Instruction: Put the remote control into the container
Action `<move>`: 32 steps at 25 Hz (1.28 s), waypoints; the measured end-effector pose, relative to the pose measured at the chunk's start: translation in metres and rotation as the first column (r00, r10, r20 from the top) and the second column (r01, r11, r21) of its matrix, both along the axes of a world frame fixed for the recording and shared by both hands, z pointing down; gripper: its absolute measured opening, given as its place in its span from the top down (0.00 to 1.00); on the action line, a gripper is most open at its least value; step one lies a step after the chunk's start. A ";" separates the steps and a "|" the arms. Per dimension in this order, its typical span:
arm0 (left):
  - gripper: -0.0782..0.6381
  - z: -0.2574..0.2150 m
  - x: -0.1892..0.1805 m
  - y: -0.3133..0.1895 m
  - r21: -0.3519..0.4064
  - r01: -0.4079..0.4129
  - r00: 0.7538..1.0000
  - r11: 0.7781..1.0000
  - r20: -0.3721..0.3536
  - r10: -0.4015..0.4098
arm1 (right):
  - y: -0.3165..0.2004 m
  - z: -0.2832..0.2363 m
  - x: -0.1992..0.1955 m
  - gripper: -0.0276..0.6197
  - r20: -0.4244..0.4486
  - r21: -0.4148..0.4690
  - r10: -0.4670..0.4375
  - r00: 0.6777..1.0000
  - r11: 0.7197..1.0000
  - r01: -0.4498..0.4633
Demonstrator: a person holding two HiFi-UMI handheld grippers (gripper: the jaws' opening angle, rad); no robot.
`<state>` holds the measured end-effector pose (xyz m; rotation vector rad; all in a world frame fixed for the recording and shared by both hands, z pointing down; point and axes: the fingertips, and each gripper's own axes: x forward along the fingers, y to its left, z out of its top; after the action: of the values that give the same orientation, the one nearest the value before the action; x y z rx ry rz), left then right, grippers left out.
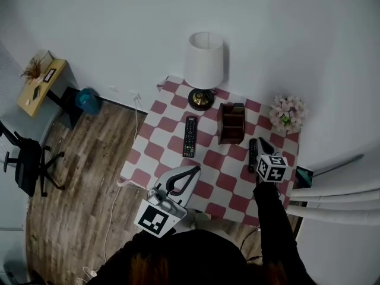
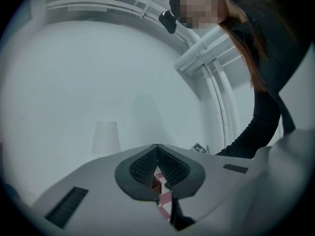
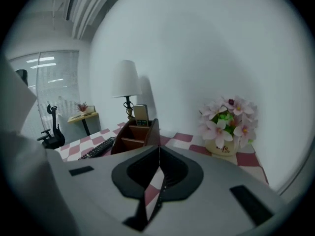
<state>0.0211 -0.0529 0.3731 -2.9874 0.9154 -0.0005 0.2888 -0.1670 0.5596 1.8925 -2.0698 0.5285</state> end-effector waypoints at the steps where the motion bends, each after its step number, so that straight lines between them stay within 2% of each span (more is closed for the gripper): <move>1: 0.89 0.001 0.000 0.000 0.000 0.001 1.000 1.000 0.003 -0.001 | -0.002 0.008 0.002 0.93 0.003 -0.029 0.002 1.000 1.000 -0.002; 6: 0.89 0.002 0.001 0.000 -0.001 0.000 1.000 1.000 0.016 0.000 | -0.003 0.047 0.008 0.92 0.003 -0.176 0.017 1.000 0.984 -0.016; 9: 0.89 0.003 0.003 0.000 -0.002 -0.002 1.000 1.000 0.018 0.002 | -0.003 0.070 0.009 0.72 0.011 -0.256 0.026 1.000 0.966 -0.022; 11: 0.89 0.004 0.003 0.000 -0.001 -0.003 1.000 1.000 0.019 0.003 | -0.004 0.080 0.010 0.66 -0.001 -0.291 0.032 0.999 0.956 -0.031; 14: 0.89 0.005 0.002 0.000 -0.009 0.002 1.000 1.000 0.024 -0.002 | -0.007 0.088 0.012 0.62 -0.036 -0.337 0.041 0.999 0.940 -0.051; 18: 0.89 0.008 -0.001 0.000 -0.010 0.007 0.999 1.000 0.039 -0.006 | -0.009 0.102 0.016 0.62 -0.065 -0.397 0.048 0.997 0.915 -0.070; 21: 0.89 0.009 -0.006 -0.001 -0.014 0.020 0.999 1.000 0.040 -0.019 | -0.010 0.110 0.019 0.62 -0.061 -0.420 0.056 0.997 0.904 -0.076; 27: 0.89 0.010 -0.010 0.000 -0.013 0.036 0.998 0.999 0.045 -0.035 | -0.010 0.116 0.017 0.62 -0.035 -0.432 0.055 0.998 0.900 -0.065; 32: 0.89 0.009 -0.012 0.000 -0.013 0.042 0.998 0.999 0.046 -0.041 | -0.012 0.099 0.016 0.65 -0.046 -0.357 0.046 0.998 0.932 -0.059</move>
<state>0.0088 -0.0525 0.3825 -2.9666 0.9764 -0.0757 0.3049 -0.1794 0.6582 1.7297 -1.7576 0.8162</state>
